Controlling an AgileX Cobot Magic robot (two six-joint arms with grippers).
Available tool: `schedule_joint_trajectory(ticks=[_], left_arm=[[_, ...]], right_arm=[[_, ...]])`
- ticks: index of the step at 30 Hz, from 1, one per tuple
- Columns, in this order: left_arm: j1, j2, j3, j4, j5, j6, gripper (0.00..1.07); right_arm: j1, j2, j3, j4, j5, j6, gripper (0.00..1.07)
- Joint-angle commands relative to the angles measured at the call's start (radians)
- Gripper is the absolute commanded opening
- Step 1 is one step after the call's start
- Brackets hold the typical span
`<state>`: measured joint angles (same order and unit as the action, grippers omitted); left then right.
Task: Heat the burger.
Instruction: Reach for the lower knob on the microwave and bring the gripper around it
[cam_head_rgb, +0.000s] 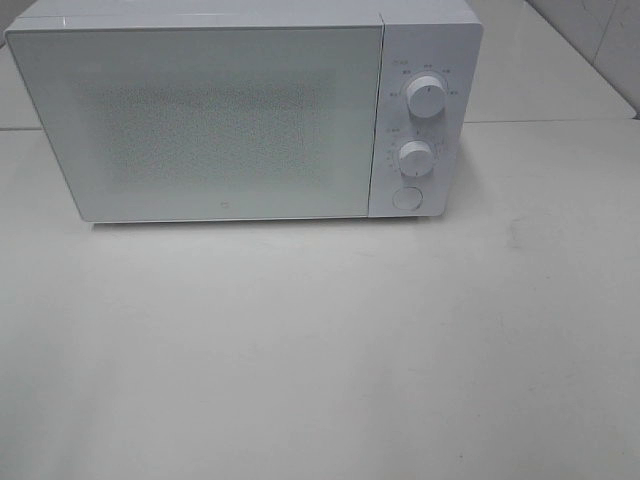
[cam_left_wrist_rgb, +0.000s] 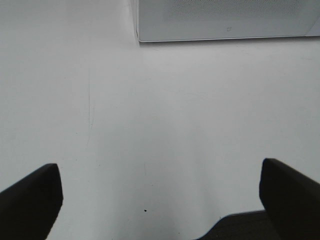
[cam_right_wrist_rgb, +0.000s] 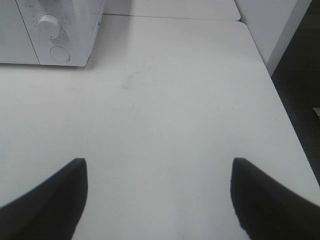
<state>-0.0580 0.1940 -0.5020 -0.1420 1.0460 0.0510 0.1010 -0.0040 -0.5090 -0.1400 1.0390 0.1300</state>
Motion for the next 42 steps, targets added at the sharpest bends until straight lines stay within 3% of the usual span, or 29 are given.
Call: schedule_joint_trajectory(ticks=[1, 14, 42], left_arm=[[0.002, -0.019, 0.002, 0.006, -0.007, 0.004, 1.01], [0.002, -0.229, 0.002, 0.019, -0.007, 0.004, 1.01], [0.002, -0.223, 0.002, 0.022, -0.007, 0.004, 1.01]], right_arm=[[-0.005, -0.025, 0.0, -0.004, 0.003, 0.007, 0.75], [-0.005, -0.025, 0.0, -0.004, 0.003, 0.007, 0.75], [-0.003, 0.003, 0.0, -0.002, 0.003, 0.007, 0.75]])
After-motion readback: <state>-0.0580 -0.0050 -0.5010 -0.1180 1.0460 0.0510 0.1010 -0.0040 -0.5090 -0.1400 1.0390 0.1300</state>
